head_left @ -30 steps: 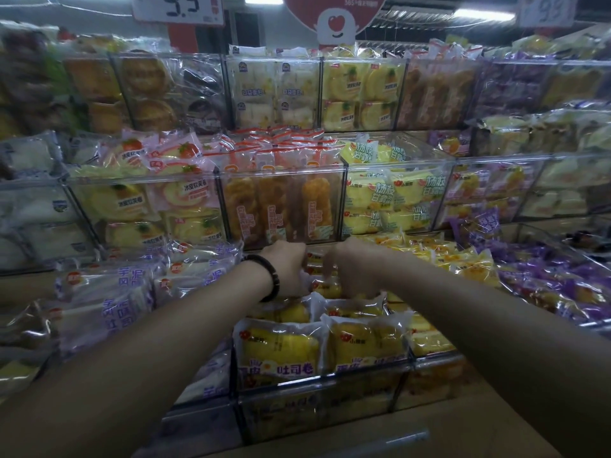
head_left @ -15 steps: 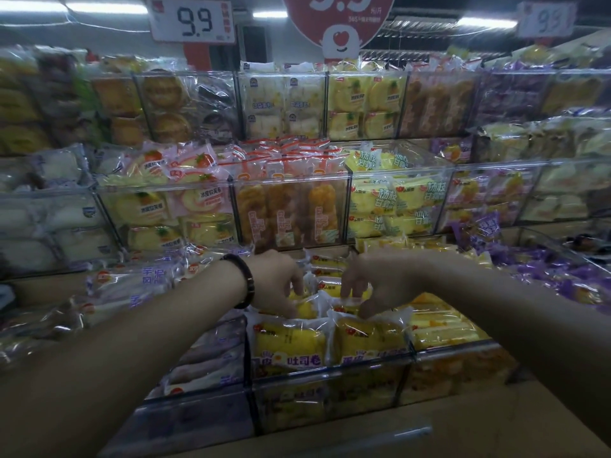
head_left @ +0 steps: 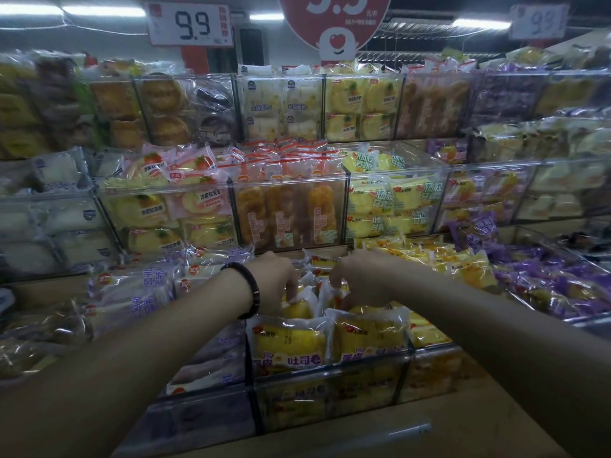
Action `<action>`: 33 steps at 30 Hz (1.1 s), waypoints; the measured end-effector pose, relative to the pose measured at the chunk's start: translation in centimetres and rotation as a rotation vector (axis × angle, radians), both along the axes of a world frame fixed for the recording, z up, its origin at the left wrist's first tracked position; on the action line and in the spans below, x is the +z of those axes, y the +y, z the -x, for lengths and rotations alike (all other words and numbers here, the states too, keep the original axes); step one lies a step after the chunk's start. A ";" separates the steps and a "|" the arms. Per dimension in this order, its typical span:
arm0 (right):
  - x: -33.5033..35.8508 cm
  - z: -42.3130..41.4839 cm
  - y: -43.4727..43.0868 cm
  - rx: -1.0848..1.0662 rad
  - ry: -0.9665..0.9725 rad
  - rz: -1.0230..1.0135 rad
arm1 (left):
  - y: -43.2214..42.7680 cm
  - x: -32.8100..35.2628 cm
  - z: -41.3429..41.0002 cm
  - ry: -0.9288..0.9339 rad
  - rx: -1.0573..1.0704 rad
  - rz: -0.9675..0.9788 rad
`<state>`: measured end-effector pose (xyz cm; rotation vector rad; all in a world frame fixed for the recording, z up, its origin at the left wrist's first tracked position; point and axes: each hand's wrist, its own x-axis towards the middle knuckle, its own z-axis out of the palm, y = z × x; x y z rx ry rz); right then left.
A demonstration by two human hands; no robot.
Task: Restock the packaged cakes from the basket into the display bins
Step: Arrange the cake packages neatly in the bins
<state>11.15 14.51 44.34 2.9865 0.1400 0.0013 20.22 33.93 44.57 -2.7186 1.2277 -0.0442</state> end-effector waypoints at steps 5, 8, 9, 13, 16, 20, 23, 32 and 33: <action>-0.6 -0.4 0.9 -0.012 0.023 0.066 | -0.6 0.5 0.2 -0.001 -0.012 -0.108; 0.3 -0.3 0.5 -0.006 0.096 -0.001 | -1.5 0.7 1.1 0.000 -0.042 -0.079; 0.6 -0.2 0.4 -0.001 0.112 -0.009 | -1.7 0.5 1.2 0.009 -0.045 -0.046; 1.2 -0.2 0.0 0.016 0.175 -0.008 | -2.0 -0.5 1.0 0.029 -0.056 0.031; 0.3 -0.7 0.2 0.010 0.123 0.027 | -2.1 -0.2 1.4 0.062 -0.042 0.028; -0.6 -1.3 0.5 -0.030 0.008 0.068 | -2.9 0.0 2.1 -0.029 0.002 -0.002; -0.7 -1.1 0.4 -0.008 0.004 0.019 | -3.5 0.1 2.5 -0.065 -0.013 0.010; 1.8 0.0 -1.4 0.017 0.273 -0.002 | -5.4 0.1 2.0 0.037 -0.086 -0.065; 1.5 0.0 -1.4 0.025 0.251 0.018 | -5.4 -0.1 1.8 0.034 -0.074 -0.080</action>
